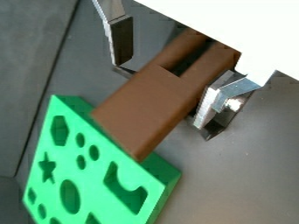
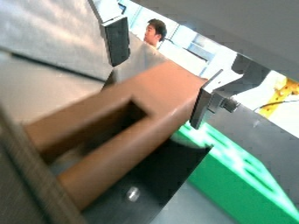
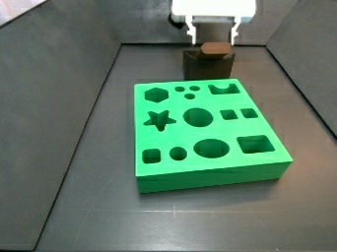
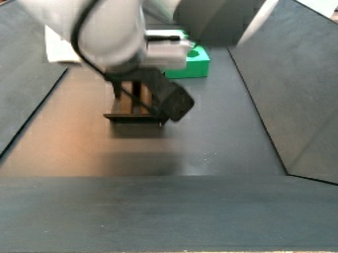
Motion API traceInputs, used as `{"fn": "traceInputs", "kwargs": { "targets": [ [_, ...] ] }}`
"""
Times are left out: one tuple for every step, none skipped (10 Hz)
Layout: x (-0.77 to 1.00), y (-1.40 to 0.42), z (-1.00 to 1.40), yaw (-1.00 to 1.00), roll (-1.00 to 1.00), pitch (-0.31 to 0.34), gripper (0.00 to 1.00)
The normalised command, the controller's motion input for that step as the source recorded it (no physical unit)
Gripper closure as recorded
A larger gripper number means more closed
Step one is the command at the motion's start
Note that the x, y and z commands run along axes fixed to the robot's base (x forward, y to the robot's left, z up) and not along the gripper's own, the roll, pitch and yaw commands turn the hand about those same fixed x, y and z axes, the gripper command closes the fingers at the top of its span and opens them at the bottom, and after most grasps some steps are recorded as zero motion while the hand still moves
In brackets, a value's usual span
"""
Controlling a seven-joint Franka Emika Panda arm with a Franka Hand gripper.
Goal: Pick up the square-circle object. Move up. Rotate the square-circle object. Place the square-circle object on the fixture. Regrasp the square-circle object. Move to above the board. Insert the square-circle object.
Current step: Regrasp the square-circle object.
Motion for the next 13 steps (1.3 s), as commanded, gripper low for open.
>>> {"fn": "traceInputs", "kwargs": {
  "targets": [
    [-0.04,0.00,1.00,0.05,0.04,0.028,0.00],
    [-0.04,0.01,0.86,0.04,0.04,0.067,0.00],
    [-0.03,0.01,0.67,0.02,0.04,0.086,0.00],
    [-0.03,0.01,0.49,0.01,0.03,0.098,0.00],
    [-0.03,0.01,0.36,0.00,0.04,0.098,0.00],
    [-1.00,0.00,0.00,0.03,0.01,0.014,0.00],
    [-1.00,0.00,-0.03,0.02,0.00,-0.025,0.00],
    [-1.00,0.00,-0.01,-0.01,0.01,-0.054,0.00],
    [-1.00,0.00,0.00,-0.01,0.02,-0.066,0.00],
    [-1.00,-0.01,-0.01,0.00,0.04,-0.087,0.00],
    [-1.00,-0.01,0.00,0.01,0.05,-0.101,0.00],
    [-1.00,-0.01,0.00,0.02,0.06,-0.113,0.00],
    [-1.00,-0.02,0.01,0.03,0.07,-0.121,0.00]
  ]
}}
